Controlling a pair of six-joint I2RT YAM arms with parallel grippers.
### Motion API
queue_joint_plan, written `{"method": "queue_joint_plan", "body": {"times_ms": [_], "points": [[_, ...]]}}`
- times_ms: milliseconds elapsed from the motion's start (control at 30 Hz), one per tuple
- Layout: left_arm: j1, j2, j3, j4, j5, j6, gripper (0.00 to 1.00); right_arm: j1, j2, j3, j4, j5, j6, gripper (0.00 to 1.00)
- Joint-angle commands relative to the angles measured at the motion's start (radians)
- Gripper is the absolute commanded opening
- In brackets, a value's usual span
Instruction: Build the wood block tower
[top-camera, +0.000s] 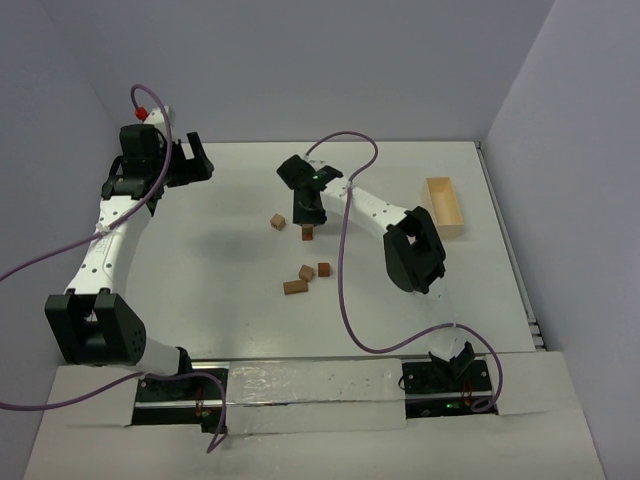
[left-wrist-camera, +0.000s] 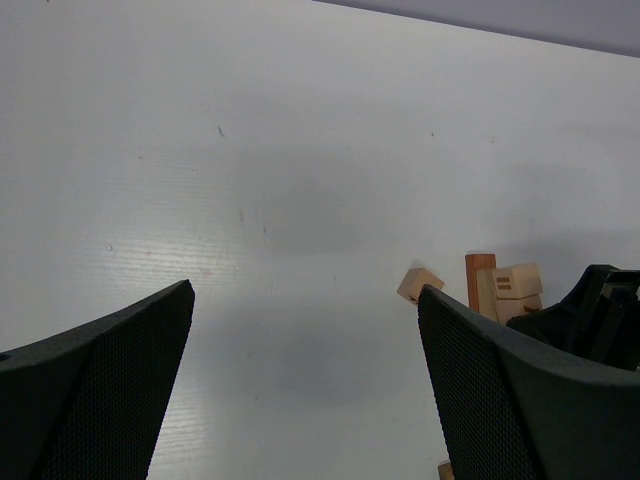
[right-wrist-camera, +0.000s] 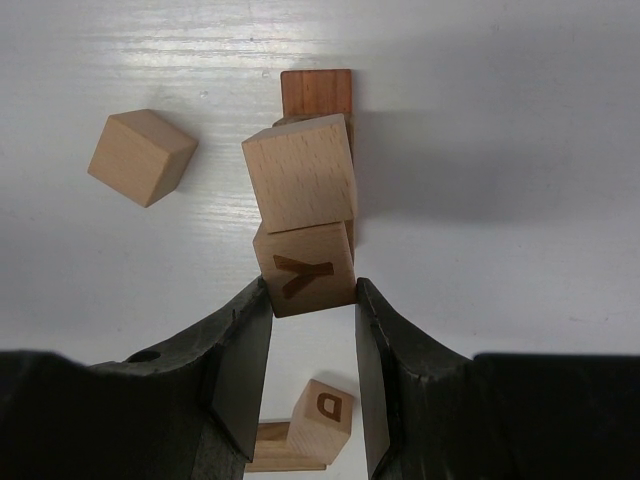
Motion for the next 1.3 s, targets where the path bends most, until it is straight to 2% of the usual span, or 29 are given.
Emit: {"method": "queue_joint_plan", "body": {"times_ms": [0, 200, 333, 433, 633, 900, 1267], "points": [[0.008, -0.005, 0.027, 0.047, 0.014, 0.011, 0.99, -0.008, 0.013, 0.042, -0.002, -0.006, -0.004, 0.14], [0.008, -0.006, 0.030, 0.045, 0.014, 0.013, 0.99, -0.008, 0.015, 0.040, -0.003, -0.003, -0.005, 0.26], [0.008, -0.004, 0.031, 0.045, 0.015, 0.013, 0.99, -0.010, 0.015, 0.033, 0.000, -0.005, -0.004, 0.26], [0.008, -0.003, 0.034, 0.045, 0.016, 0.013, 0.99, -0.010, 0.014, 0.029, 0.002, -0.006, -0.005, 0.31], [0.008, -0.001, 0.037, 0.045, 0.017, 0.014, 0.99, -0.010, 0.014, 0.025, 0.003, -0.021, -0.010, 0.52], [0.008, 0.000, 0.039, 0.044, 0.016, 0.015, 0.99, -0.010, 0.012, 0.021, 0.008, -0.038, -0.011, 0.73], [0.008, -0.001, 0.043, 0.043, 0.020, 0.019, 0.99, 0.004, -0.028, -0.035, 0.033, -0.039, -0.025, 0.75]]}}
